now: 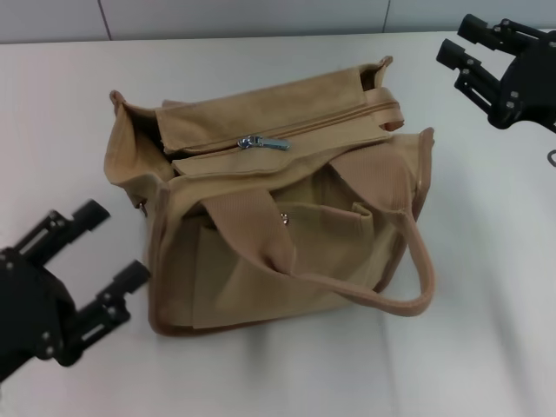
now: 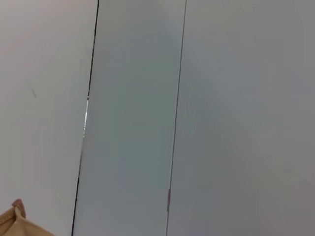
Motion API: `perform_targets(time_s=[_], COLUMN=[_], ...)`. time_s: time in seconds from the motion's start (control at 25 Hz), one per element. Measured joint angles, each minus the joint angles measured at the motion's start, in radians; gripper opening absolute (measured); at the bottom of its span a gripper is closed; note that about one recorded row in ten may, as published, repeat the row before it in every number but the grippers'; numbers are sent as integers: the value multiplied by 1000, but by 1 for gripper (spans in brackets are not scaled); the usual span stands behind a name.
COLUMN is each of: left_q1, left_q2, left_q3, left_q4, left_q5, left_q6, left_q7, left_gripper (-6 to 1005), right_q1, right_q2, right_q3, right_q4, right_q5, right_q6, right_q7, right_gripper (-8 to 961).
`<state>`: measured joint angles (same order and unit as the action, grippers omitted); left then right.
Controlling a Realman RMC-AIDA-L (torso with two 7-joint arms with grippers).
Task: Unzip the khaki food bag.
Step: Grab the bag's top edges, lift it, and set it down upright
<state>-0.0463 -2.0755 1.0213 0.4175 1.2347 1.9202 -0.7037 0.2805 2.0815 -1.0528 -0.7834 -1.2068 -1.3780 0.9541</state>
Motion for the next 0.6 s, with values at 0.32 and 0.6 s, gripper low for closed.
perform_targets(time_s=[0.32,0.6], left_q1=[-98,-170], left_q2=[-5,-5], left_q3=[37,35], left_q4=[-150,-223], left_q5=[-4,-54], left_q6=[-60,-126], left_q7=[79,122], left_gripper=[731,725], right_q1=[16,19], right_q2=[0,0], right_q3=[0,-4], right_q4=[31,46], right_q5=[-1,-2], right_q6=[-6,-9], right_q7=[-26,-27], right_gripper=[378,393])
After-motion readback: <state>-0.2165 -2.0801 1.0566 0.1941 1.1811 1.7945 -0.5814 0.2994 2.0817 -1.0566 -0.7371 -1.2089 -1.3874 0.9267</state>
